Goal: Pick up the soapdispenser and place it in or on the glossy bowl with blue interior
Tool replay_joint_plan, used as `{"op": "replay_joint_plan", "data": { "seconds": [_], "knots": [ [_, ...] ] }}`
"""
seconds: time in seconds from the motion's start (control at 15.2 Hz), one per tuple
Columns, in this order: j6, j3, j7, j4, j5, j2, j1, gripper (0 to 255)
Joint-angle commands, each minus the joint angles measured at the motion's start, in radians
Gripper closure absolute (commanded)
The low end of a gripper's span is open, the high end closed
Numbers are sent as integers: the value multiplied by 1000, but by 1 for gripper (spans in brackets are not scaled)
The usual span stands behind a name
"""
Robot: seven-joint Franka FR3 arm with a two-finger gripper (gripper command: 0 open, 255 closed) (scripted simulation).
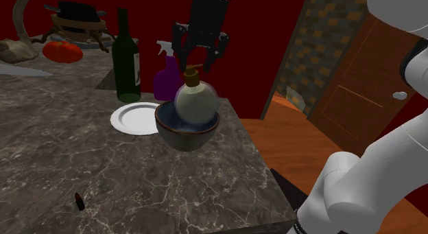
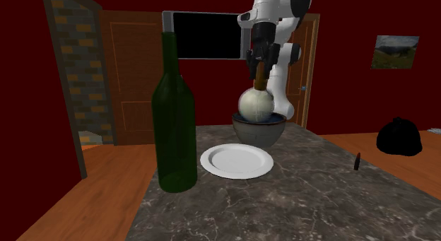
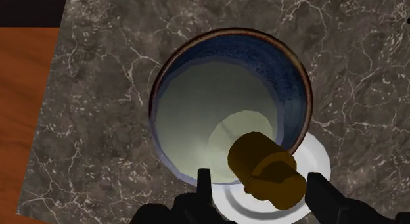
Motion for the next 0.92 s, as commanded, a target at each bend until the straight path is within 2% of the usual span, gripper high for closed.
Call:
{"op": "replay_joint_plan", "data": {
  "seconds": [0.0, 0.26, 0.53, 0.86],
  "knots": [
    [0, 0, 0, 0, 0, 0, 0, 0],
    [0, 0, 0, 0, 0, 0, 0, 0],
    [-139, 6, 9, 189, -10, 51, -1, 0],
    [-139, 6, 9, 189, -10, 51, -1, 0]
  ]
}}
